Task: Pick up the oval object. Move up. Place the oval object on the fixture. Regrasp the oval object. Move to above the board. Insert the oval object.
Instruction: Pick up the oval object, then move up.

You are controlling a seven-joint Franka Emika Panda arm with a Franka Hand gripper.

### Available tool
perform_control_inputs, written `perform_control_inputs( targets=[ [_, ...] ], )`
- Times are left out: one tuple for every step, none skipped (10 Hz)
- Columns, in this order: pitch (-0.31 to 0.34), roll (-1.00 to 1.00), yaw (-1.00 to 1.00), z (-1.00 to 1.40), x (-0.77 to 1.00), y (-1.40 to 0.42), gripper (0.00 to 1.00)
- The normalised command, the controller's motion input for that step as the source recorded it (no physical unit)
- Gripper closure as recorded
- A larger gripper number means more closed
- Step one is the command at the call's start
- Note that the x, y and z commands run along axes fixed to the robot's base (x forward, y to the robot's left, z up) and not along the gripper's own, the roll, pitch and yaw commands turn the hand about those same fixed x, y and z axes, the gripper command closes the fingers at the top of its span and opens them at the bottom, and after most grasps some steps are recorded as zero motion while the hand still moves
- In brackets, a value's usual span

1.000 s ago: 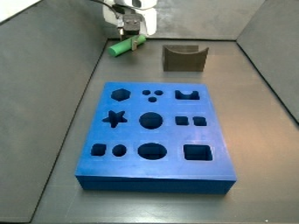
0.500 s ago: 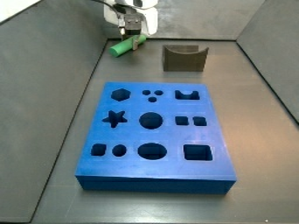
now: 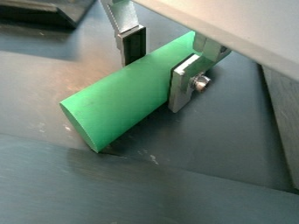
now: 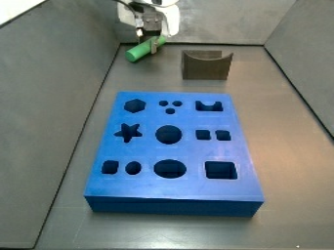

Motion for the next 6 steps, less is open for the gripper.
perform_control_inputs(
  targets=[
    [0.0,0.0,0.0,0.0,0.0,0.0,1.0],
    [0.0,0.0,0.0,0.83,0.0,0.0,1.0],
    [-0.002,0.01,-0.06,0.83,0.01,0.05,1.0],
    [0.016,0.01,-0.07,0.76,0.0,0.04,1.0],
    [0.051,0.01,-0.06,0.6,0.0,0.03,1.0],
    [0.066,0.02,-0.04,0.46,-0.01,0.02,1.0]
  ],
)
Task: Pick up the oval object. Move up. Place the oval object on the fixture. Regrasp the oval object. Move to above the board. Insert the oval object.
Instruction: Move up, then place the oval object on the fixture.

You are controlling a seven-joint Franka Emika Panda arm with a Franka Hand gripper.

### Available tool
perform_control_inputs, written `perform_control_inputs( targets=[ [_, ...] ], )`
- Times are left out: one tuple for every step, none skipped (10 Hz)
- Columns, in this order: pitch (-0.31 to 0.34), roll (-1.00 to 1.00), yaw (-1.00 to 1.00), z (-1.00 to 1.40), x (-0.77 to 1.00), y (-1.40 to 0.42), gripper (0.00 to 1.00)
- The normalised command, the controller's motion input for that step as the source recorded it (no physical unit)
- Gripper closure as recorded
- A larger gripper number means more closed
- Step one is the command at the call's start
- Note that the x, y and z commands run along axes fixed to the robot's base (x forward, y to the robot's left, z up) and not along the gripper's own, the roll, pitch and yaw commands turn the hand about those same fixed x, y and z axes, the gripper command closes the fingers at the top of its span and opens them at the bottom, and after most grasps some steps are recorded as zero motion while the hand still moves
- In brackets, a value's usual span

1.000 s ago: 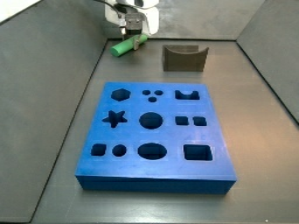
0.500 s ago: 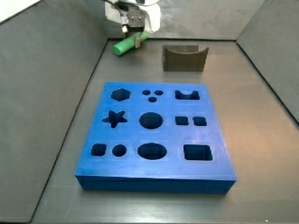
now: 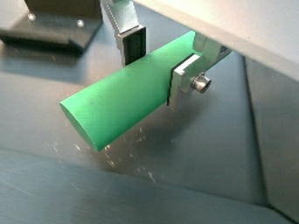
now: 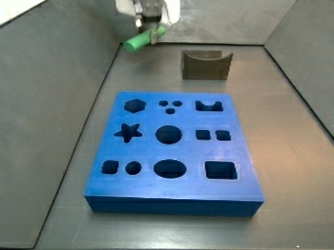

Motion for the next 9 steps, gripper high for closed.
perform_control_inputs(
  targets=[
    [0.07,0.04,-0.04,0.31,-0.01,0.01,1.0],
    [0.0,0.0,0.0,1.0,0.0,0.0,1.0],
    [0.0,0.01,0.01,1.0,0.0,0.0,1.0],
    [0.015,0.01,0.0,1.0,-0.01,0.0,1.0],
    [0.027,0.03,0.0,1.0,-0.02,0.0,1.0],
    [0.038,0.04,-0.01,1.0,-0.02,0.0,1.0],
    [0.048,0.06,-0.02,1.0,-0.03,0.0,1.0],
    [0.062,0.07,-0.02,1.0,-0.03,0.0,1.0],
    [0.07,0.08,-0.01,0.97,-0.04,0.0,1.0]
  ],
)
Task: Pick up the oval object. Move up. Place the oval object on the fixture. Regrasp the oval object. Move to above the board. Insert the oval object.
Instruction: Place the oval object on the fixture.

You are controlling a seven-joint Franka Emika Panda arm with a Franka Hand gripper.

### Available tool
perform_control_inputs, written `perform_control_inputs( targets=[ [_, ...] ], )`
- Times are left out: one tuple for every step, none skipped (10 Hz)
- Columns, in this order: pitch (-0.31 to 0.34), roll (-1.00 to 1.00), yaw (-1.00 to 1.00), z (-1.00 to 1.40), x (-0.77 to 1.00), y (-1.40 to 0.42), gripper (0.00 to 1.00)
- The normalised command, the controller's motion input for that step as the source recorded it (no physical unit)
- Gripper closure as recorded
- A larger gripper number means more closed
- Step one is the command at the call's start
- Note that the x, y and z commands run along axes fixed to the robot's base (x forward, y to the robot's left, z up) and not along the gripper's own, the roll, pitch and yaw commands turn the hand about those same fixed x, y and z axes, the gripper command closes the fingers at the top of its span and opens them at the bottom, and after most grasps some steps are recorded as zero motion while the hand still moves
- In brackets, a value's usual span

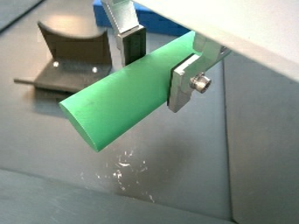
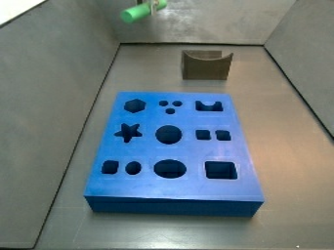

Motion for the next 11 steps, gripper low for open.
perform_control_inputs(
  targets=[
    [0.077,0.09,-0.01,0.83,-0.03,0.0,1.0],
    [0.088,0.1,0.0,0.63,-0.02,0.0,1.0],
    [0.099,0.1,0.01,0.49,-0.01,0.0,1.0],
    [0.107,0.1,0.02,0.34,-0.01,0.0,1.0],
    [0.106,0.08,0.02,0.19,0.0,0.0,1.0],
    [0.13,-0.08,1.0,0.18,1.0,-0.9,1.0],
    [0.137,-0.08,1.0,0.18,1.0,-0.89,1.0],
    [0.161,-0.09,1.0,0.17,1.0,-0.85,1.0],
    [0.183,-0.1,1.0,0.15,1.0,-0.79,1.0],
    [0.218,-0.12,1.0,0.14,1.0,-0.69,1.0],
    [0.26,-0.14,1.0,0.12,1.0,-0.61,1.0]
  ],
)
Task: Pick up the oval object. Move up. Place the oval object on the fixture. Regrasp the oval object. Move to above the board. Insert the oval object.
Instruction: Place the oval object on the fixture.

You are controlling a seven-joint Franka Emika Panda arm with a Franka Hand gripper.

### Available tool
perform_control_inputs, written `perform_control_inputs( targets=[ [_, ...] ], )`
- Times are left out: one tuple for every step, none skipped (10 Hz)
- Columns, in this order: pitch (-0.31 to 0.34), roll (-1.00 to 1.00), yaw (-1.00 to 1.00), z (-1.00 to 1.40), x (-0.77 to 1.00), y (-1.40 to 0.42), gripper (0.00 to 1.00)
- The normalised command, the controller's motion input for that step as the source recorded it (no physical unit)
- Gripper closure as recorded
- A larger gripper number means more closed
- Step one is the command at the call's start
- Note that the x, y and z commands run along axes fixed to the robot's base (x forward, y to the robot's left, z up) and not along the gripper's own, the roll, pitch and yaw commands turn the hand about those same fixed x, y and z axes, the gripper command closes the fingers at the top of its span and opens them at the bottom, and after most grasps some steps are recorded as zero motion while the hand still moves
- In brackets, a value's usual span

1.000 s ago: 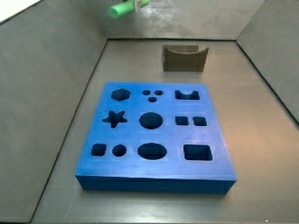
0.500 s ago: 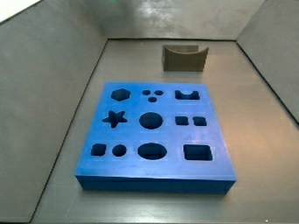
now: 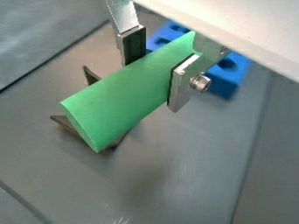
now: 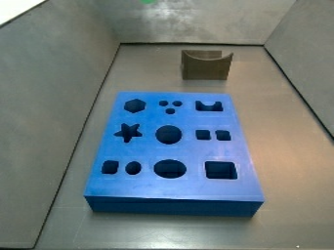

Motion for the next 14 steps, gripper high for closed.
perform_control_inputs(
  targets=[
    [0.279,-0.15,0.93,0.11,1.0,-0.57,1.0],
    [0.241,-0.09,0.5,0.09,1.0,-0.46,1.0],
    [0.223,-0.08,0.35,0.08,1.0,-0.42,1.0],
    [0.192,-0.06,0.17,0.07,1.0,-0.34,1.0],
    [0.173,-0.06,0.11,0.06,1.0,-0.3,1.0],
    [0.157,-0.05,0.06,0.05,1.0,-0.25,1.0],
    [0.155,-0.04,0.05,0.05,1.0,-0.21,1.0],
    [0.153,-0.03,0.03,0.04,1.0,-0.16,1.0],
    [0.151,-0.03,0.03,0.04,1.0,-0.14,1.0],
    [-0.138,-1.0,0.05,-0.44,1.0,0.24,1.0],
    [-0.136,-1.0,0.05,-0.45,0.94,0.26,1.0],
    [-0.142,-1.0,0.03,-0.25,0.8,0.17,1.0],
    [-0.137,-1.0,0.03,-0.15,0.71,0.11,1.0],
    [-0.109,-1.0,0.03,-0.07,0.53,0.07,1.0]
  ],
)
